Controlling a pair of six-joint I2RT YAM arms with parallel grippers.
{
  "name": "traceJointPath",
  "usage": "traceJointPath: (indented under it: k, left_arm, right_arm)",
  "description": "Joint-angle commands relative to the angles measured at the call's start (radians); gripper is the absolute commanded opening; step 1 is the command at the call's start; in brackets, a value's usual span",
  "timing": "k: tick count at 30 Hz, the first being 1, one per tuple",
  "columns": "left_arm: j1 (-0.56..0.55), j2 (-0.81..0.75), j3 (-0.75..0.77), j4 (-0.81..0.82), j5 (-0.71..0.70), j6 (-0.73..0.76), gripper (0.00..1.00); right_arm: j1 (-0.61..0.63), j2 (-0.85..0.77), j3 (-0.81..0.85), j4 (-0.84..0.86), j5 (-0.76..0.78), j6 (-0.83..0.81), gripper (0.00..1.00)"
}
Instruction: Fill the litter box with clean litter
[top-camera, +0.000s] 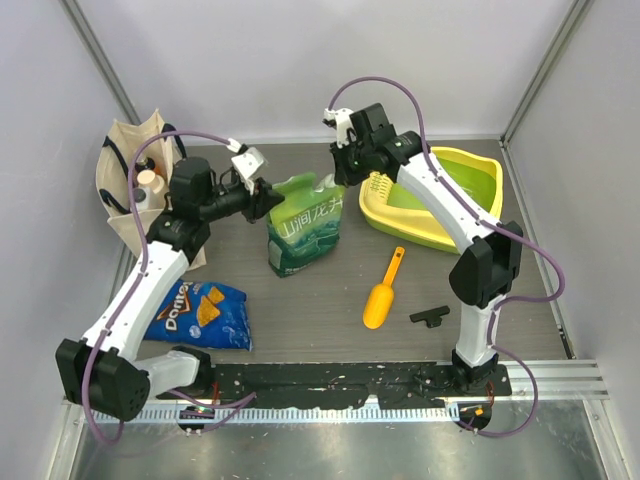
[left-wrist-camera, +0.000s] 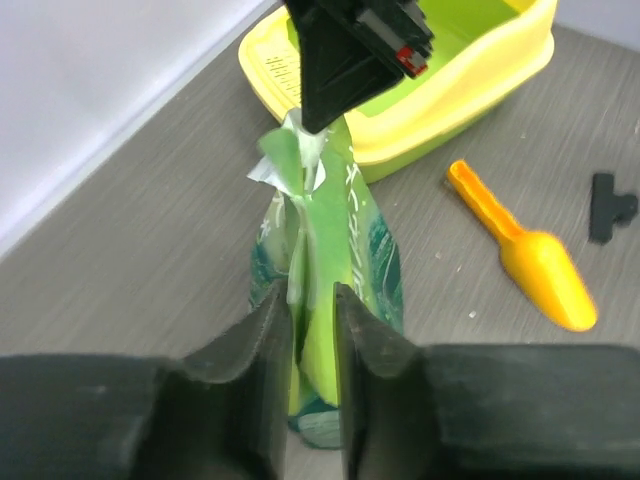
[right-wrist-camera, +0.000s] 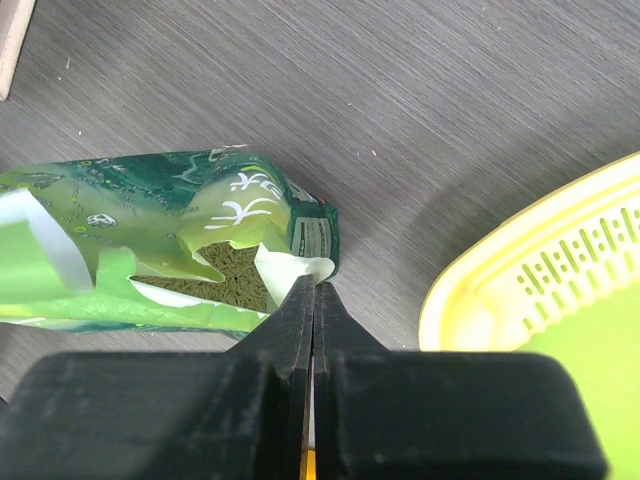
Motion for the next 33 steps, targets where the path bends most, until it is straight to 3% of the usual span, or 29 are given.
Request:
traceJointPath:
  k: [1,2,5,7,14,20,24,27,29,33]
  left_arm:
    - [0.006,-0.062,0.055,-0.03,0.132,0.079,0.43]
    - [0.004,-0.053,0.066,-0.044,0.135,0.081,0.59]
    - [0.004,-0.018,0.122,-0.072,0.101,0.11,0.7]
    - [0.004,0.021,0.174,-0.107,0.086,0.144,0.73]
    - [0.001,0.171,0.346,-0.312,0.196,0.254,0.7]
    - [-0.027,0.272,0.451,-0.44,0.167,0.299,0.63]
    - [-0.036,0.294,0.488,-0.487,0.144,0.334,0.45]
    - [-0.039,0.291,0.489,-0.498,0.156,0.336,0.14]
    - [-0.039,0.277,0.477,-0.492,0.164,0.331,0.02]
    - [-0.039,0.234,0.426,-0.442,0.16,0.309,0.0]
  right_arm:
    - [-0.012,-0.092,-0.039,0.058,0.015,-0.002,0.01]
    - [-0.012,-0.094,-0.039,0.06,0.013,-0.002,0.01]
    - [-0.012,-0.094,-0.022,0.06,0.007,-0.002,0.01]
    - [-0.012,-0.094,-0.017,0.06,-0.001,-0.002,0.01]
    - [-0.012,-0.114,-0.048,0.07,-0.008,-0.006,0.01]
    - [-0.012,-0.114,-0.034,0.073,-0.001,-0.011,0.01]
    - [-0.013,-0.103,0.006,0.061,-0.037,-0.023,0.01]
    - [-0.012,-0.065,0.053,0.031,-0.111,-0.06,0.08]
    - [-0.013,-0.03,0.084,0.009,-0.186,-0.097,0.16]
    - [-0.012,0.023,0.193,-0.069,-0.26,-0.146,0.31]
